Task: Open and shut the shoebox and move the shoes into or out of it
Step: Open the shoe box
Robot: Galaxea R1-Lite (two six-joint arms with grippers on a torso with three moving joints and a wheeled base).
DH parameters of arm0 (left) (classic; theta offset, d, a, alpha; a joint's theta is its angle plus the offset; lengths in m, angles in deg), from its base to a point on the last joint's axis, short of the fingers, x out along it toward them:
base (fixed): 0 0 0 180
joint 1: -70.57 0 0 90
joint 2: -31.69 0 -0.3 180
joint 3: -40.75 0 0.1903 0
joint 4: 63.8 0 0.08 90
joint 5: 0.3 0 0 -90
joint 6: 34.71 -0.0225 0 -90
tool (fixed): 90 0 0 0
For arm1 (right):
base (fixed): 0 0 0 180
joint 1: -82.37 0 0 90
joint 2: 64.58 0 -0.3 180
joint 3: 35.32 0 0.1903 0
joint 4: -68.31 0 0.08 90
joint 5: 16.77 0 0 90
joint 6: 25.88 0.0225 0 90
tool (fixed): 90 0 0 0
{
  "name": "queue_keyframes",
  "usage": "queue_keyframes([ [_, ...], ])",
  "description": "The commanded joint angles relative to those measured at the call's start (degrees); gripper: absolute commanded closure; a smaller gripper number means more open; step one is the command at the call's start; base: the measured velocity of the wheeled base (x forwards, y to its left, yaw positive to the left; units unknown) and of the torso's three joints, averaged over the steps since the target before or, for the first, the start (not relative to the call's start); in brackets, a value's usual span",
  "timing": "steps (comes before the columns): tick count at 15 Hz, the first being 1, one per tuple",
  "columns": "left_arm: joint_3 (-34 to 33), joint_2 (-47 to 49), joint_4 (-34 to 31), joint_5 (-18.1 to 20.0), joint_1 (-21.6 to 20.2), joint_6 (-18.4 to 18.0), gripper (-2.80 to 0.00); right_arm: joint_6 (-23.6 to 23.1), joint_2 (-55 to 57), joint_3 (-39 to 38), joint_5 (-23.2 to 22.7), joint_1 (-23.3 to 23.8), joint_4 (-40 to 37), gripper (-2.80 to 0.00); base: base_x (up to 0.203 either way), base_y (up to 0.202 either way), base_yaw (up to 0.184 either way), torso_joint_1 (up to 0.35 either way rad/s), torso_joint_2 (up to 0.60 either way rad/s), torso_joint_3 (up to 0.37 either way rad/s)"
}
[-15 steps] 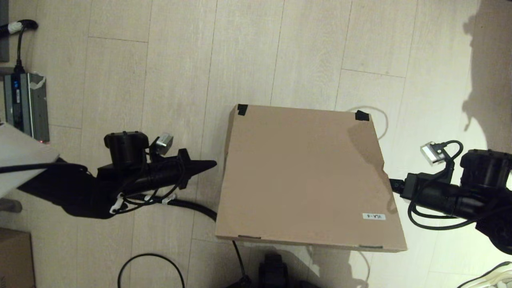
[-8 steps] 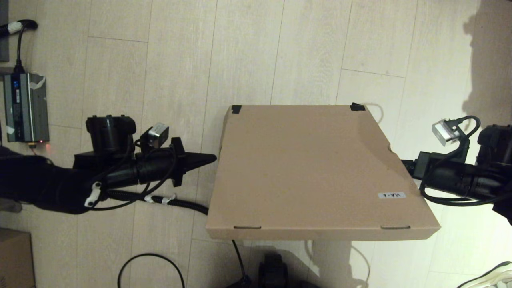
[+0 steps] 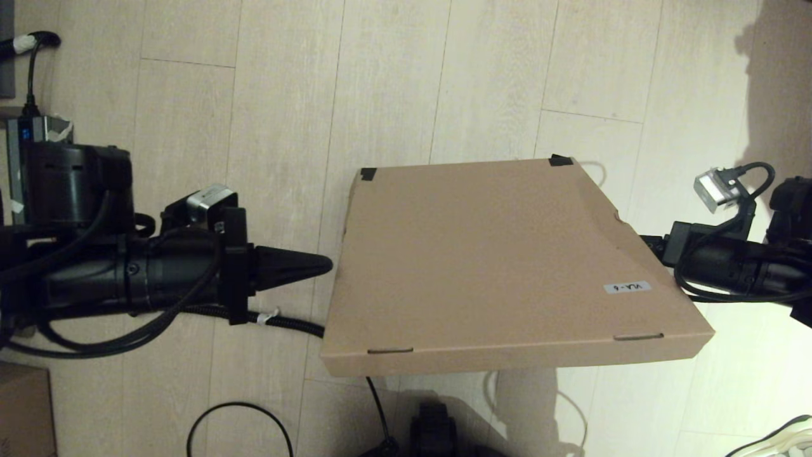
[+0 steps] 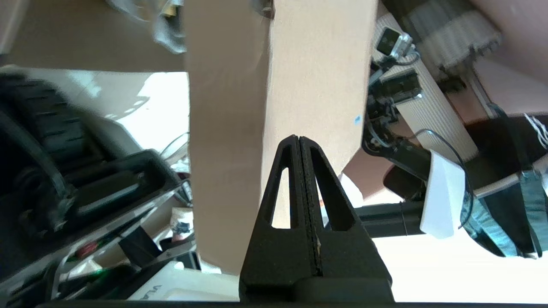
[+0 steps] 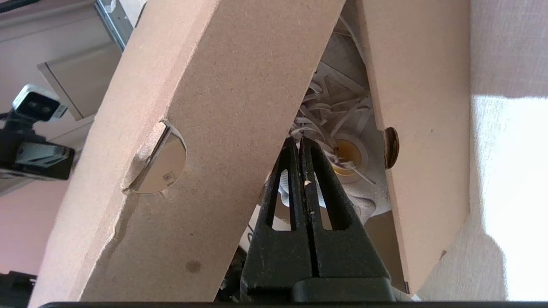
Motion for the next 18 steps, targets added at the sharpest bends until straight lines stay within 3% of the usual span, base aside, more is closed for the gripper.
queue_keyframes([
  [1,-0.5,-4.0,-0.8,0.1,-2.0,0.2,0.00,0.2,-0.3,0.2,-0.3,-0.1,0.2,0.00,0.000,0.000,0.000,0.000,0.00,0.000],
  [3,-0.8,-5.1,-7.1,-0.1,-4.7,-2.3,0.00,1.7,-0.3,1.3,-0.3,-0.7,0.2,0.00,0.000,0.000,0.000,0.000,0.00,0.000],
  [5,-3.1,-4.9,-14.3,-0.9,-5.8,-10.6,0.00,2.8,-0.4,2.5,-0.3,-0.8,0.2,0.00,0.000,0.000,0.000,0.000,0.00,0.000],
  [9,-9.2,-3.3,-15.9,-2.1,-5.5,-11.4,0.00,2.9,0.1,3.4,-0.2,-1.7,0.2,0.00,0.000,0.000,0.000,0.000,0.00,0.000],
  [12,-9.8,-1.6,-14.7,-1.1,-2.0,-8.3,0.00,2.9,0.3,3.7,-0.2,-1.9,0.2,0.00,0.000,0.000,0.000,0.000,0.00,0.000],
  [16,-10.2,1.9,-4.7,-1.4,2.7,5.4,0.00,2.9,0.6,3.7,-0.2,-1.9,0.2,0.00,0.000,0.000,0.000,0.000,0.00,0.000],
  [18,-11.5,3.8,0.2,-2.1,3.2,9.7,0.00,2.9,0.6,3.8,-0.2,-2.0,0.2,0.00,0.000,0.000,0.000,0.000,0.00,0.000],
])
